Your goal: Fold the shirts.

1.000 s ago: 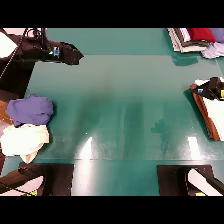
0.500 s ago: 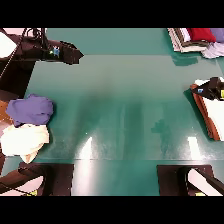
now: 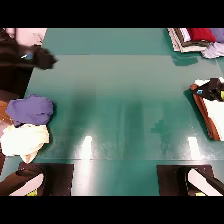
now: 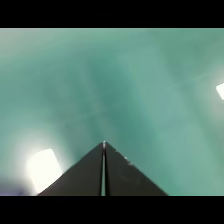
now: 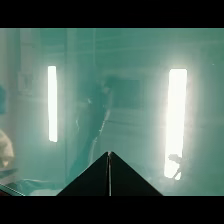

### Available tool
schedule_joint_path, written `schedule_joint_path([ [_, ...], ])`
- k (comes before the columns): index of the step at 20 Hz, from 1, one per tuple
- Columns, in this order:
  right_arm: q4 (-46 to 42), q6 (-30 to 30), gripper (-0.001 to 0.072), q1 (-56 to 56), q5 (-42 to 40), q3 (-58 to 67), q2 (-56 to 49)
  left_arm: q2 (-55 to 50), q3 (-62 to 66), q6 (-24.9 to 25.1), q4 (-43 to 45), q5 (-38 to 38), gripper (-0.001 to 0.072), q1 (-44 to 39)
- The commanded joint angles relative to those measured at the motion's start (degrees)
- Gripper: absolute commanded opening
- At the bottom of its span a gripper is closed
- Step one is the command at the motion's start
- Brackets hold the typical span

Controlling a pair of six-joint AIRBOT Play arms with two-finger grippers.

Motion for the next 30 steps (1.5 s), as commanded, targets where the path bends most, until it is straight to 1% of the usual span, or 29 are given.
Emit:
schedule_joint_path([
  [1,0.02,-0.2,0.0019,0.04,0.44,-0.02,0.0,8.02,-8.2,-0.94,12.7,-8.04,0.0027,10.95],
  [3,0.02,-0.2,0.0019,0.04,0.42,-0.02,0.0,10.91,-15.78,-1.38,13.86,-6.93,0.0028,17.94],
  [4,0.04,-0.2,0.0019,0.04,0.39,-0.02,0.0,10.86,-18.75,-1.36,13.84,-6.69,0.0064,20.44],
  [5,0.02,-0.2,0.0019,0.04,0.44,-0.02,0.0,10.64,-21.97,-1.62,13.84,-5.25,0.0354,22.23],
  [6,0.02,-0.2,0.0019,0.04,0.55,-0.02,0.02,10.62,-25.81,-3.1,13.79,-1.75,0.0693,23.3],
  [7,0.04,-0.2,0.0019,0.04,0.68,-0.02,0.0,10.34,-29.22,-4.92,13.81,2.51,0.0719,23.45],
  [9,0.04,-0.2,0.0019,0.04,0.68,-0.02,0.0,9.51,-35.8,-5.73,13.46,11.78,0.0719,23.45],
  [10,0.04,-0.2,0.0019,0.04,0.92,-0.02,0.02,8.33,-38.07,-7.15,13.49,14.6,0.0719,23.45],
  [12,0.13,-0.17,0.0019,0.07,1.36,-0.04,0.02,4.07,-39.69,-8.41,13.51,16.24,0.072,23.45],
  [15,0.11,-0.17,0.0019,0.04,1.29,-0.04,0.02,-0.83,-39.69,-8.83,13.49,17.25,0.0718,23.45],
  [16,0.11,-0.17,0.0019,0.04,1.2,-0.02,0.0,-1.33,-39.6,-10.14,13.49,17.38,0.0718,23.45],
  [17,0.11,-0.17,0.0019,0.04,0.79,-0.02,-0.02,-1.33,-39.58,-11.21,13.49,17.42,0.0676,23.45],
  [19,0.15,-0.17,0.0019,0.04,0.33,-0.02,0.0,-1.05,-39.56,-11.58,13.33,16.83,0.0134,23.45],
  [20,0.17,-0.17,0.0019,0.04,0.35,-0.02,0.0,-1.05,-39.19,-11.56,13.2,15.96,0.0026,23.43],
  [22,0.9,-0.17,0.0019,0.04,0.37,0.0,0.02,-1.05,-35.98,-11.3,11.28,12.13,0.0027,23.43],
  [24,3.65,-0.17,0.002,0.04,0.35,1.42,-0.02,0.0,-29.42,-9.75,7.8,7.93,0.0026,23.43],
  [26,5.51,-0.17,0.0019,0.04,-0.02,5.84,-0.02,3.72,-21.4,-7.15,0.87,6.51,0.0026,23.43],
  [29,7.78,-0.17,0.0019,0.04,-2.23,15.08,-0.02,10.51,-8.37,-5.7,-13.68,4.07,0.0026,23.43],
  [30,7.87,-0.17,0.0019,0.04,-3.28,18.18,-0.02,12.26,-4.46,-3.72,-18.29,3.02,0.0026,23.43],
])
